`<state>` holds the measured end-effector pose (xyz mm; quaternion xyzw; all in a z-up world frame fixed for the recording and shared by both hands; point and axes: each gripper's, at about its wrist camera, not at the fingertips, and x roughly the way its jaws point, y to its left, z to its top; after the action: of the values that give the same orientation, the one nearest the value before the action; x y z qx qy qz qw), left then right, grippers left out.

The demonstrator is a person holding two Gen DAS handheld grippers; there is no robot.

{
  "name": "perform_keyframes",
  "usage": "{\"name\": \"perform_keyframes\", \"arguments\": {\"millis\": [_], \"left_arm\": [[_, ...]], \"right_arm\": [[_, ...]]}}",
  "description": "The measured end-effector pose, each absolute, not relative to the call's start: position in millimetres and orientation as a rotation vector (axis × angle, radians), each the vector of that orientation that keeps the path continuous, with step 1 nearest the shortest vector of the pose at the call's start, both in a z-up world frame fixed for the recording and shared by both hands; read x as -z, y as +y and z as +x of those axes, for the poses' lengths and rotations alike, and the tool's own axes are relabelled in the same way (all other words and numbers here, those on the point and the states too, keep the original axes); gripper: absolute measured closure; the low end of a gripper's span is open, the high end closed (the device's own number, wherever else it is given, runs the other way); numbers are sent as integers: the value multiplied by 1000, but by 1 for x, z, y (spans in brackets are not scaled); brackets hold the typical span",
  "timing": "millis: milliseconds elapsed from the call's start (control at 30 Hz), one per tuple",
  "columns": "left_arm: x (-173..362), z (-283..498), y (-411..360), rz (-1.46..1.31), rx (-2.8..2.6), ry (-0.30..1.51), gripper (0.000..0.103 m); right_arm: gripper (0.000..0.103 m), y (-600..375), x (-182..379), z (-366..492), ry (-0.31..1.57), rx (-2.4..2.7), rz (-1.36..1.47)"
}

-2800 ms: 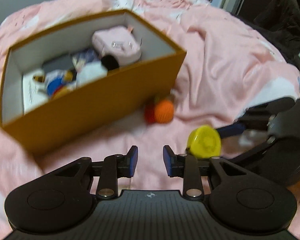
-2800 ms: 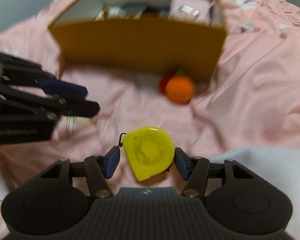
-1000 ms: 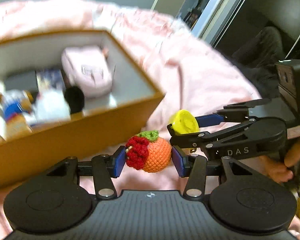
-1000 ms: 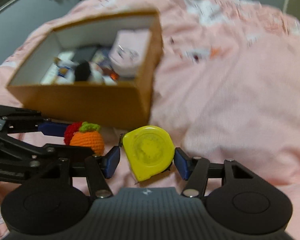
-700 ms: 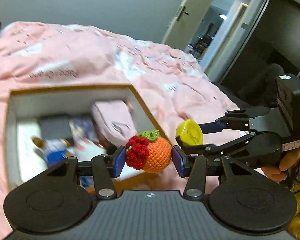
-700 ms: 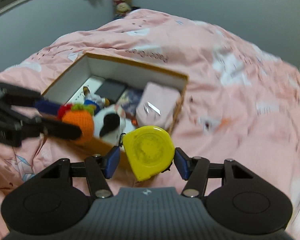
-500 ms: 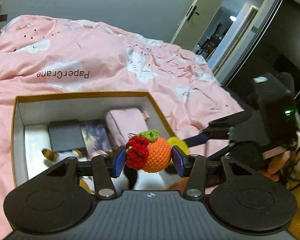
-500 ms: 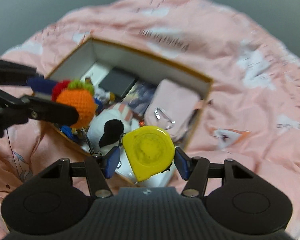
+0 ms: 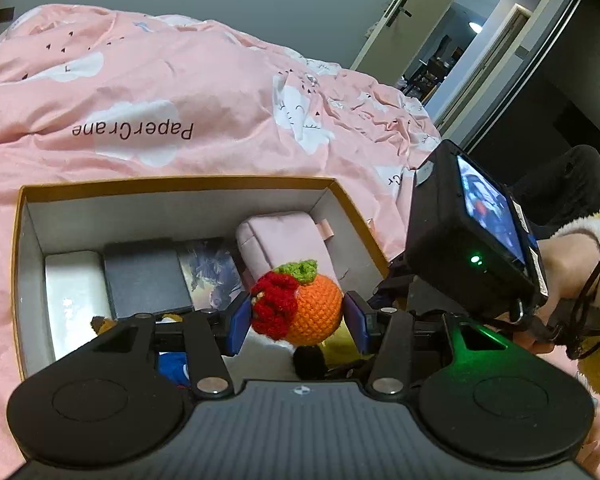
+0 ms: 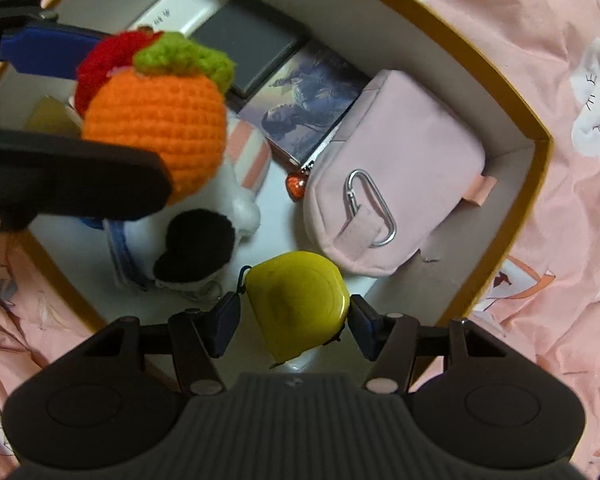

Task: Organize objects
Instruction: 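Carry crochet fruit and tape measure over the box with both grippers, then lower crochet fruit and tape measure into the box, open both grippers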

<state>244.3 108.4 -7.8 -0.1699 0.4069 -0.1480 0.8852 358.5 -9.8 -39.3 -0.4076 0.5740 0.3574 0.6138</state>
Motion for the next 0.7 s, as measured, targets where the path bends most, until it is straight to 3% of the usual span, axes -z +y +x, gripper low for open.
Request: {"name": "perform_keyframes", "arguments": {"millis": [400,700], "left_arm": [[17,241,113,-382,319,866,46],[8,249,92,-327,353,889,46]], "right_arm": [[43,-14,47,347,1287,-799,-1078],[45,-80,-29,328,1020,-784,-794]]}}
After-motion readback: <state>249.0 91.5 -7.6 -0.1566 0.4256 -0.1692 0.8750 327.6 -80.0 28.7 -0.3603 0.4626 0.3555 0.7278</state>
